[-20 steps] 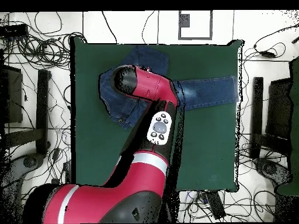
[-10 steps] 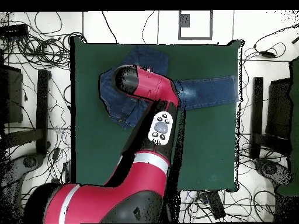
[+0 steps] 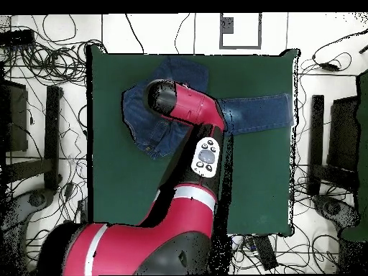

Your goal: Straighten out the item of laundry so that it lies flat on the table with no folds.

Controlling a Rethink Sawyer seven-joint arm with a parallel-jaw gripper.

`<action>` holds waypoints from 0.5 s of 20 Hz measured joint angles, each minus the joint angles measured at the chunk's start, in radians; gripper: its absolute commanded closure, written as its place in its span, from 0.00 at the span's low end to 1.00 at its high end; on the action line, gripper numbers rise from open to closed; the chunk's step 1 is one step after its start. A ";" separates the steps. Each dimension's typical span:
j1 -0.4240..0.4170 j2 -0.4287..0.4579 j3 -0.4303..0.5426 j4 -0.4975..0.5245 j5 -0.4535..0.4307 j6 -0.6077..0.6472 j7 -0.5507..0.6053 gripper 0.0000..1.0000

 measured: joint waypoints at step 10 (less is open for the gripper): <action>-0.004 -0.003 0.010 0.008 0.000 0.000 0.000 1.00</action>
